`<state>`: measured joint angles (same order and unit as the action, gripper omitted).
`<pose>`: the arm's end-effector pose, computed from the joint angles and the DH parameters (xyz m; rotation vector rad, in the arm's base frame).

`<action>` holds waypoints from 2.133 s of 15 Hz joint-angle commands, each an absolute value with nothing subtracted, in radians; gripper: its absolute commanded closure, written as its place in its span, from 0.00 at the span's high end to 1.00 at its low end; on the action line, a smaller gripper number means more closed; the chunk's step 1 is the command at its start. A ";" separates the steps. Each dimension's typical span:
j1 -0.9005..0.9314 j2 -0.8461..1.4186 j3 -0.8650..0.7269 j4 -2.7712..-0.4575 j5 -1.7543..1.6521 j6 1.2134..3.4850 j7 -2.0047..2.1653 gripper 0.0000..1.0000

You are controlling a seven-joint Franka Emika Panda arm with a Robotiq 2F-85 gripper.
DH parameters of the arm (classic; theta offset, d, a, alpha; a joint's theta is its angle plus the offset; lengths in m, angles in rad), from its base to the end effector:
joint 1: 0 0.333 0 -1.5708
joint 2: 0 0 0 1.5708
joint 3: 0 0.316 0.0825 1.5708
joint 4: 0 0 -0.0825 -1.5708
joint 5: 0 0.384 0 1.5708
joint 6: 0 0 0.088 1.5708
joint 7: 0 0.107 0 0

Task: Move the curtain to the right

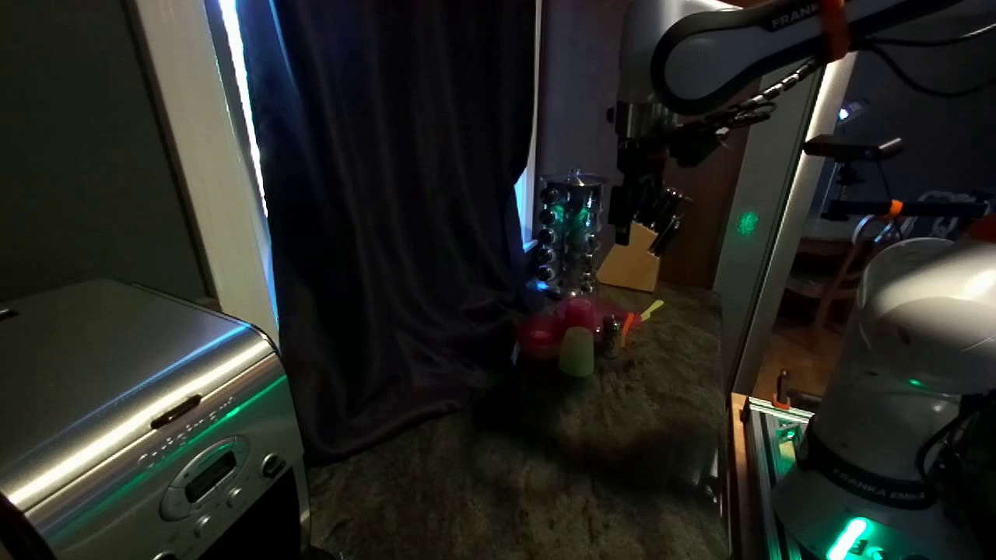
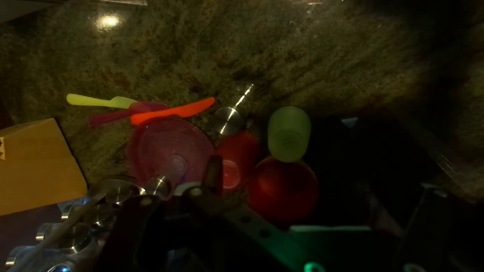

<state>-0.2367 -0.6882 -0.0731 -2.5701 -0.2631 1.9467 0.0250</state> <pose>0.3274 -0.1247 0.4902 2.9134 -0.3375 0.0553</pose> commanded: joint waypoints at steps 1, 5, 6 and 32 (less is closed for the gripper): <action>-0.165 -0.659 -0.076 -2.480 -0.237 1.962 -0.013 1.00; -0.051 -0.638 -0.067 -2.325 -0.169 1.989 -0.106 1.00; -0.020 -0.630 -0.061 -2.279 -0.147 1.987 -0.124 1.00; 0.035 -0.242 0.203 -1.639 -0.244 2.429 0.186 1.00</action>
